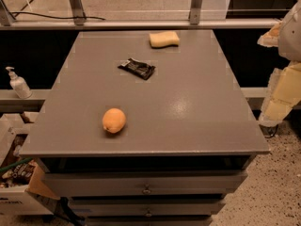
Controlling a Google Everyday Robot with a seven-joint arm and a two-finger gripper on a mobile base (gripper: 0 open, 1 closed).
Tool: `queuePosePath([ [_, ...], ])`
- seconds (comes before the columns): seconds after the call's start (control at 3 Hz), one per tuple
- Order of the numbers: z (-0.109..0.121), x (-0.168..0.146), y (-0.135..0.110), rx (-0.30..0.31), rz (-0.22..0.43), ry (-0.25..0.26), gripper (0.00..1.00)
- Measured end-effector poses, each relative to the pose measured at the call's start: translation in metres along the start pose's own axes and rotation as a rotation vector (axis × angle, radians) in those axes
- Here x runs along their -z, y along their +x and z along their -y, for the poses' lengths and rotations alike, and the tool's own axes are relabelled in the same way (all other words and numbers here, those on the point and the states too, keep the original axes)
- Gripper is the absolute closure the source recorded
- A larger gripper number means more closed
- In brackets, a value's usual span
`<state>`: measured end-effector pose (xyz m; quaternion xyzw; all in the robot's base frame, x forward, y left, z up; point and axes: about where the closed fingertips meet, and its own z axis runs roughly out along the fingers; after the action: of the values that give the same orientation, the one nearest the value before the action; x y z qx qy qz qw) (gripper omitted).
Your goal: Pick rxbar chocolate
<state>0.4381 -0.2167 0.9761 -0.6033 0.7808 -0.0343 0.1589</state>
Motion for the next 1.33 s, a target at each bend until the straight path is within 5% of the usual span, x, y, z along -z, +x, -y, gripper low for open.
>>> queuePosePath([
  [0.67,0.008,-0.007,-0.005,0.005,0.04,0.004,0.0],
  [1.33,0.058,-0.051,-0.055,0.114,0.147,0.023,0.0],
])
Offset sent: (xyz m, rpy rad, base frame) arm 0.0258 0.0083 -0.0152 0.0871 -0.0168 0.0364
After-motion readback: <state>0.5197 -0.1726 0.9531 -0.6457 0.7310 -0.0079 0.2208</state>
